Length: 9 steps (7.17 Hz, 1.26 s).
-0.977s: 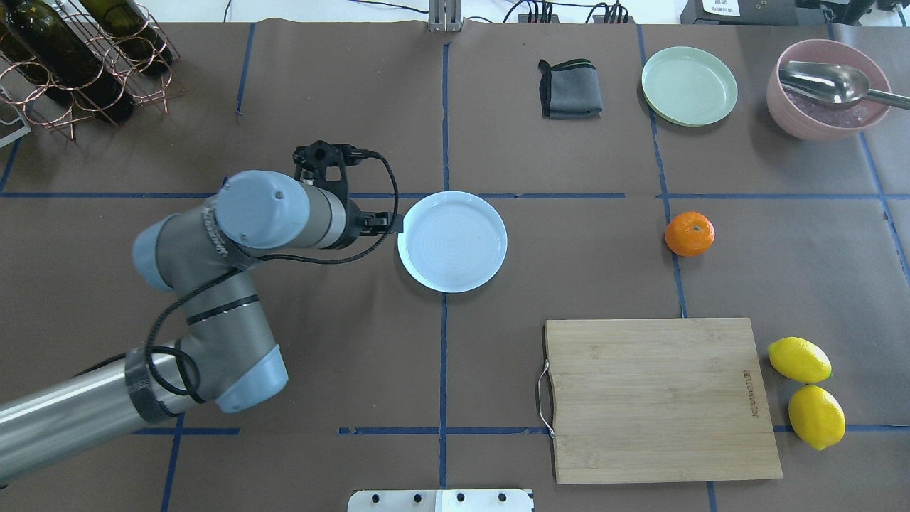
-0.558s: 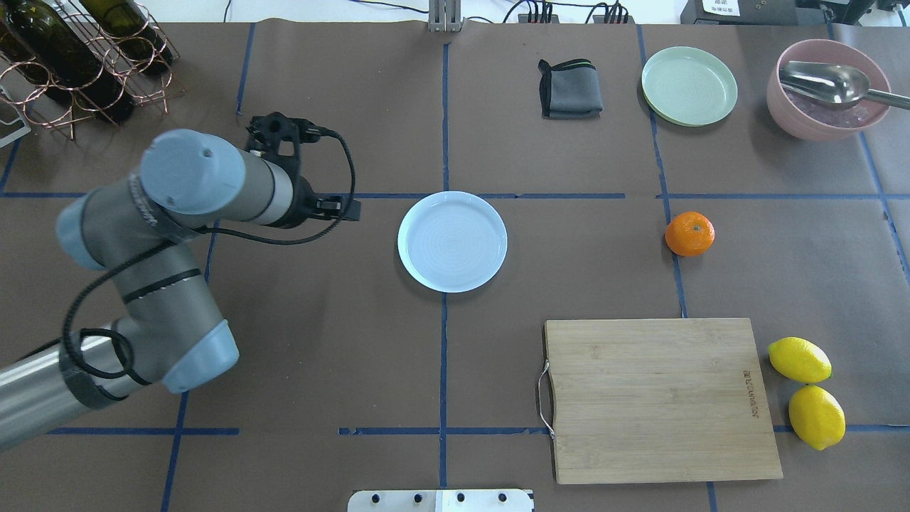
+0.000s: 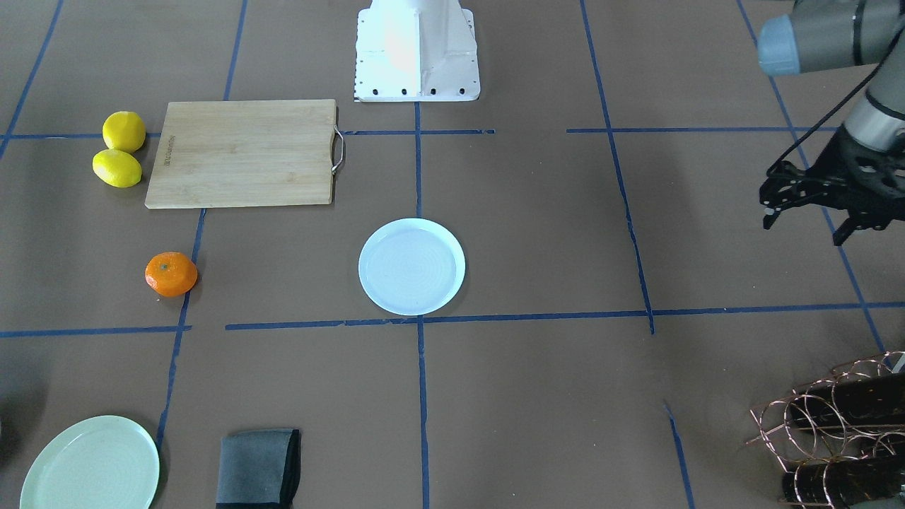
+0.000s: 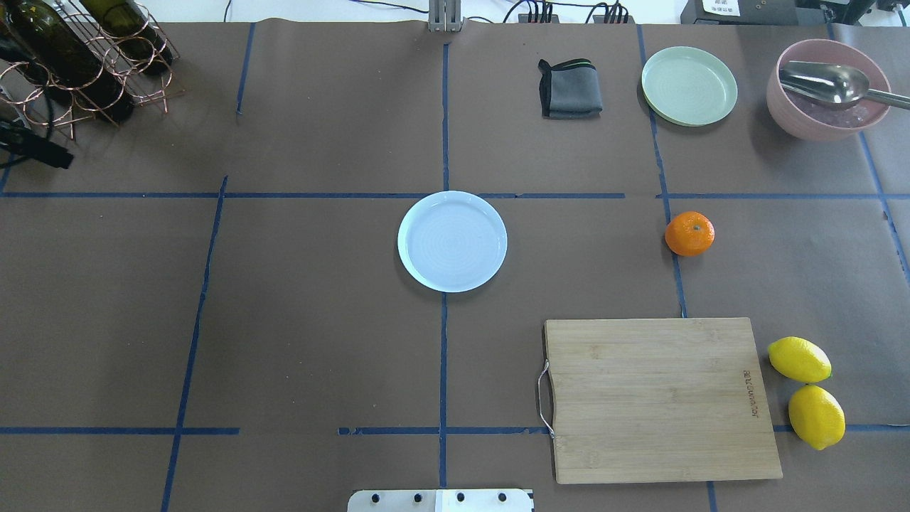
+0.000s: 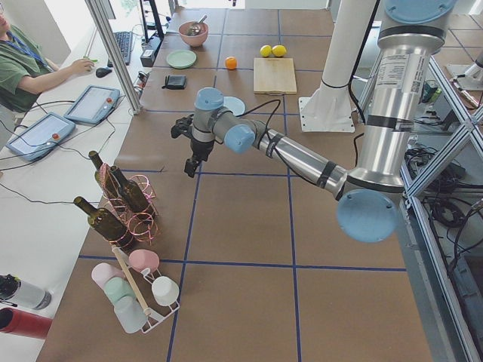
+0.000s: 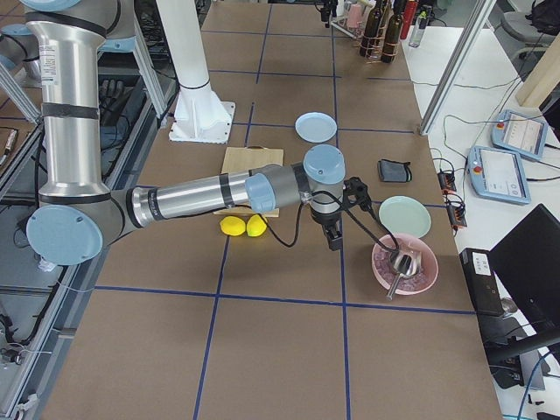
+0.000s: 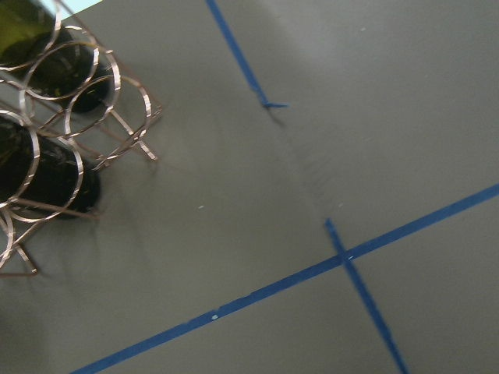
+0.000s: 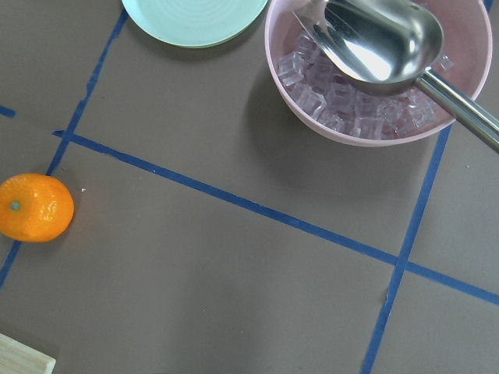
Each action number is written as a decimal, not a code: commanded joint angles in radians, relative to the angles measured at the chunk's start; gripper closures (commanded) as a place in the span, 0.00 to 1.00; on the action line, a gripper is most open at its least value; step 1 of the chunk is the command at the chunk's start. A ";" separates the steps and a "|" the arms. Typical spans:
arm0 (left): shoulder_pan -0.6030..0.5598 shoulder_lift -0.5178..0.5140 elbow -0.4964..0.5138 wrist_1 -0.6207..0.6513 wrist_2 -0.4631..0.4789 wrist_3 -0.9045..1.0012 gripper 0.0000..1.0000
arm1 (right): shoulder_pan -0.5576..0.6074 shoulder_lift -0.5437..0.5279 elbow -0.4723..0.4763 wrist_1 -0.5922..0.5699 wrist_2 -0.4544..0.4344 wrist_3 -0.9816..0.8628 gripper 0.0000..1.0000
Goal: Pick orange to plate
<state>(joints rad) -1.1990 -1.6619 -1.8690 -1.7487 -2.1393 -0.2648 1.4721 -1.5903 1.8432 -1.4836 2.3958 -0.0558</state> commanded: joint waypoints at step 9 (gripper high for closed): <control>-0.401 0.209 0.111 0.221 -0.198 0.446 0.00 | -0.146 0.048 0.033 0.002 -0.015 0.118 0.00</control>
<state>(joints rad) -1.5921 -1.4610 -1.7570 -1.5319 -2.3335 0.1589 1.3742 -1.5640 1.8760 -1.4830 2.3848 -0.0073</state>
